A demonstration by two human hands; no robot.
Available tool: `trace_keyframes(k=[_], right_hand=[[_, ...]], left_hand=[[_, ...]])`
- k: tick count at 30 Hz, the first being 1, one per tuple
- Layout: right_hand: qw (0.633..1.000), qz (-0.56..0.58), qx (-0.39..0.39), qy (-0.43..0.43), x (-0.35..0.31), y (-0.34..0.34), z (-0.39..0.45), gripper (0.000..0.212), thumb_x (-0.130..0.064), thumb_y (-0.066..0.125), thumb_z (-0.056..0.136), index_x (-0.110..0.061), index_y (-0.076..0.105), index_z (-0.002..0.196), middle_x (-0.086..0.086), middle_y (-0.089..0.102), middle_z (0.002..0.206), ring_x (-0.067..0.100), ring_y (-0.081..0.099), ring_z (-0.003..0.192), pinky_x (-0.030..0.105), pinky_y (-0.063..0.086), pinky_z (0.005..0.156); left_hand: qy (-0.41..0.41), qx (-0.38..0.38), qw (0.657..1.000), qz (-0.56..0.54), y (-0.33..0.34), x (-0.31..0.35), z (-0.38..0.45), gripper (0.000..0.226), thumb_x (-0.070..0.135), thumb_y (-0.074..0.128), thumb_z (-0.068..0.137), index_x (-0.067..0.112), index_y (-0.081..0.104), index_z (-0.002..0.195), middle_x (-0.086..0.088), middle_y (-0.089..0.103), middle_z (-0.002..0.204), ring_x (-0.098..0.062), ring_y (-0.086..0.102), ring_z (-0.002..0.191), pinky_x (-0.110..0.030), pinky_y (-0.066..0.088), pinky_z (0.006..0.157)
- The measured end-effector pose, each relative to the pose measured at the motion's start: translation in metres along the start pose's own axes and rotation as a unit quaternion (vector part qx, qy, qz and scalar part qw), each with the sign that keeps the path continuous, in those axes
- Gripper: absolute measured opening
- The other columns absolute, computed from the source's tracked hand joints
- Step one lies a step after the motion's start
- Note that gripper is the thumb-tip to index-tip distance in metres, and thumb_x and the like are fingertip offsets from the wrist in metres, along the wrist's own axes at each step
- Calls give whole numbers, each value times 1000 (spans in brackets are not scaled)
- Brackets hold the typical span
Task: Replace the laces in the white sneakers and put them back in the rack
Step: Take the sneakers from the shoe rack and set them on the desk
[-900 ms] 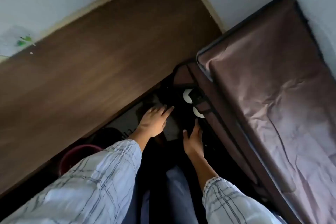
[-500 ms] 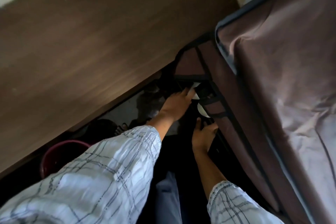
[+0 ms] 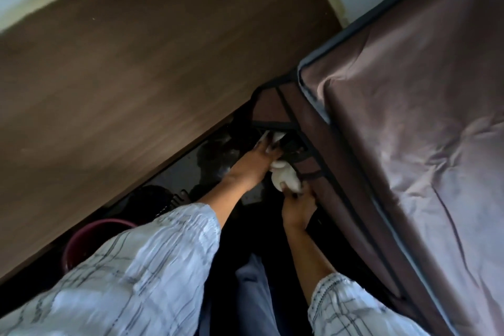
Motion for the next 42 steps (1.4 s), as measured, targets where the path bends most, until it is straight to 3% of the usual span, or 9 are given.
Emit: trace_keyframes(k=[3,5,7,13,22,28,33,38,42], right_hand=[[999,4,-32,8,9,3,-43,31,-20,74,85,-12,63,113,12,66,117,28,60,111,34,47,95],[999,15,-44,13,12,1,-69,26,-18,74,85,-9,63,107,10,66,110,26,62,104,29,47,87],[999,21,-47,-4,4,-1,-95,24,-13,77,82,-6,63,100,9,66,101,25,62,96,19,40,76],[995,26,-93,-33,-32,-7,-154,23,-4,76,80,-8,64,99,3,62,105,12,60,90,0,37,73],[988,70,-130,-34,-59,-19,-207,40,4,72,82,-32,53,80,2,60,105,1,58,87,6,44,70],[975,86,-157,-128,-81,-18,-223,34,3,73,81,-26,56,82,-10,58,119,12,61,105,18,52,79],[955,90,-191,-207,-113,20,-201,28,0,72,84,-21,64,100,-8,42,147,10,50,130,23,49,99],[921,25,-227,-315,-158,70,-147,37,2,67,82,-16,62,114,2,32,156,18,47,134,22,44,98],[893,-30,-261,-365,-203,105,-103,43,4,65,82,-18,61,119,12,29,156,28,48,131,32,47,99]], left_hand=[[-52,60,997,-17,10,-17,-49,59,10,59,91,11,38,146,-16,14,162,-32,61,115,-36,52,86],[-31,101,994,-12,13,-19,-84,50,9,87,65,7,64,109,-22,49,143,-25,71,93,-24,51,62],[-22,105,994,-18,17,-22,-112,51,19,97,47,13,62,84,-15,66,122,-18,72,76,-17,42,48],[-60,201,969,-130,26,-35,-184,38,20,84,72,12,50,87,-19,52,142,-23,72,86,-23,53,60],[-61,297,942,-143,3,-28,-248,35,24,74,81,19,40,90,-10,48,147,-10,70,93,-5,41,64],[-86,373,913,-141,-24,-31,-292,43,4,83,70,15,46,89,-15,53,141,-13,69,75,-13,46,63],[-131,435,883,-116,-50,-60,-295,39,-3,82,71,12,51,89,-15,52,142,-20,71,80,-18,46,56],[-188,497,842,-97,-74,-95,-272,35,9,81,79,13,51,95,-16,51,142,-28,72,72,-30,52,45],[-223,545,797,-138,-91,-121,-248,29,10,79,81,10,55,97,-21,52,141,-21,69,89,-21,51,63]])
Point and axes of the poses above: each hand's wrist, its own z-axis towards the middle knuckle, its own y-axis out of the palm, x = y × z, the point moved 5 cm from there along z, towards the middle knuckle
